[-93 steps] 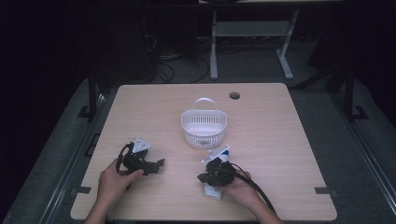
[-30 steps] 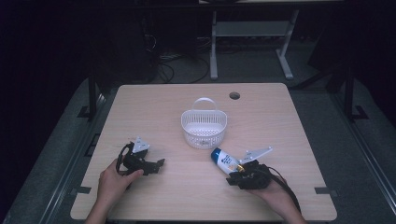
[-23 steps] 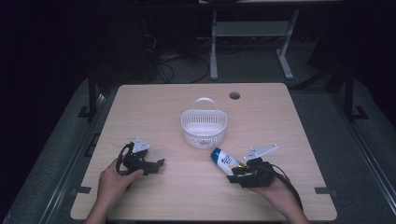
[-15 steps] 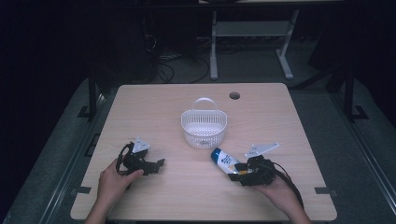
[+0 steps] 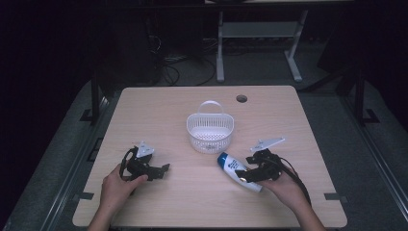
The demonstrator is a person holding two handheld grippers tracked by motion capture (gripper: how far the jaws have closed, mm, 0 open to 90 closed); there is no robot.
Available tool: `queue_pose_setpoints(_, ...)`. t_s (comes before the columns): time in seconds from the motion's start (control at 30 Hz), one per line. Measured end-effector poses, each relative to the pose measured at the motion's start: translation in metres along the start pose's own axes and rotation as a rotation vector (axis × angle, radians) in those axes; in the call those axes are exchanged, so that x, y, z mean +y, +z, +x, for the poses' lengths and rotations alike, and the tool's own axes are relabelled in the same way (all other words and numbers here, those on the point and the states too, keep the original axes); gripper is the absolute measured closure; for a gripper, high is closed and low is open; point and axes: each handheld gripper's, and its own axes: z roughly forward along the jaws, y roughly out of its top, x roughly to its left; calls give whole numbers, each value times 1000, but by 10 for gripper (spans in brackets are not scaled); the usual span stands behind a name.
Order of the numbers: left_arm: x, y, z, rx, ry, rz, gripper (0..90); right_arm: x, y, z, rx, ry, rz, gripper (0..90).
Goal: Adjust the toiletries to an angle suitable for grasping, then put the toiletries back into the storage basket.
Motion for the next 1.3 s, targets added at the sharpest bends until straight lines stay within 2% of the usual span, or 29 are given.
queue_pose_setpoints(0.13, 0, 0, 0, -1, -1, 0, 129, 6, 6, -2, -17, -2, 9, 263)
queue_pose_setpoints(0.5, 0, 0, 0, -2, 0, 1, 129, 24, 19, -3, -55, -24, 75, 253)
queue_pose_setpoints(0.87, 0, 0, 0, 0, -3, -1, 129, 41, 43, 4, -70, -83, 154, 231)
queue_pose_setpoints(1.3, 0, 0, 0, 0, 0, 3, 129, 46, 68, 11, -86, -122, 257, 231)
